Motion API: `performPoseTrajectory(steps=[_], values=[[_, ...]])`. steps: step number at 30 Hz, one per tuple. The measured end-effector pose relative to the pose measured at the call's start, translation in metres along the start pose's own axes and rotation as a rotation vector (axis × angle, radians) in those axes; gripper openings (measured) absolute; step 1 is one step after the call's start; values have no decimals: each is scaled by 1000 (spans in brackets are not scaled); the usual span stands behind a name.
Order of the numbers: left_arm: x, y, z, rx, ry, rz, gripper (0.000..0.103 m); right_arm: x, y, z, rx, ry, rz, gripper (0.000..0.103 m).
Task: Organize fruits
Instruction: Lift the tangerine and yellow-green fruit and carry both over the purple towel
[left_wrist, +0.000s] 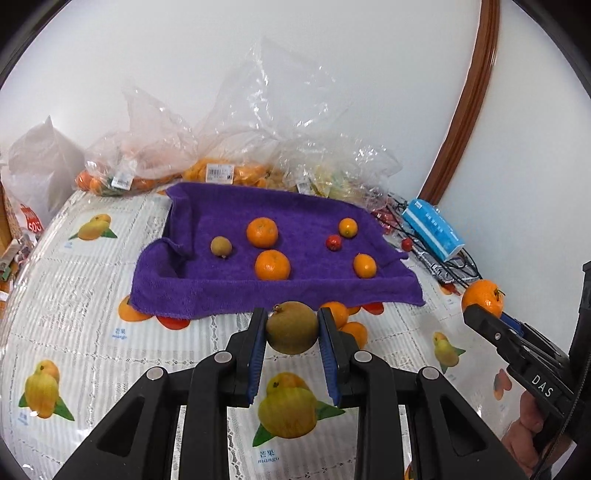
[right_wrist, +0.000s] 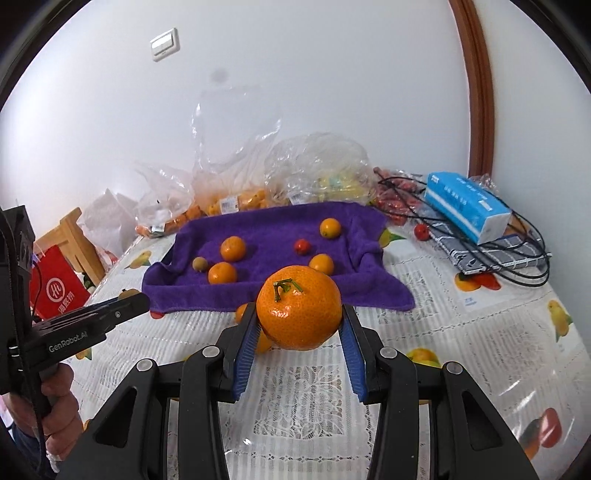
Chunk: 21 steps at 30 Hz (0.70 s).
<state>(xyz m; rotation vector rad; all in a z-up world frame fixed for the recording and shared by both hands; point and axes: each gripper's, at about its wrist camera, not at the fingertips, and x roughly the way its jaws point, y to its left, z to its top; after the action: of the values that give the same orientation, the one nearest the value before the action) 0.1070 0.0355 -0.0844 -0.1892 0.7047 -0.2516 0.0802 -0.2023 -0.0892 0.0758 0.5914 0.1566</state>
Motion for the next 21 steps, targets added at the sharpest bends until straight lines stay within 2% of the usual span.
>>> performPoseTrajectory(steps=[9, 21], values=[[-18, 0, 5, -1, -32, 19, 26, -19, -3, 8, 17, -27, -26, 43], [-38, 1, 12, -11, -66, 40, 26, -31, 7, 20, 14, -48, -2, 43]])
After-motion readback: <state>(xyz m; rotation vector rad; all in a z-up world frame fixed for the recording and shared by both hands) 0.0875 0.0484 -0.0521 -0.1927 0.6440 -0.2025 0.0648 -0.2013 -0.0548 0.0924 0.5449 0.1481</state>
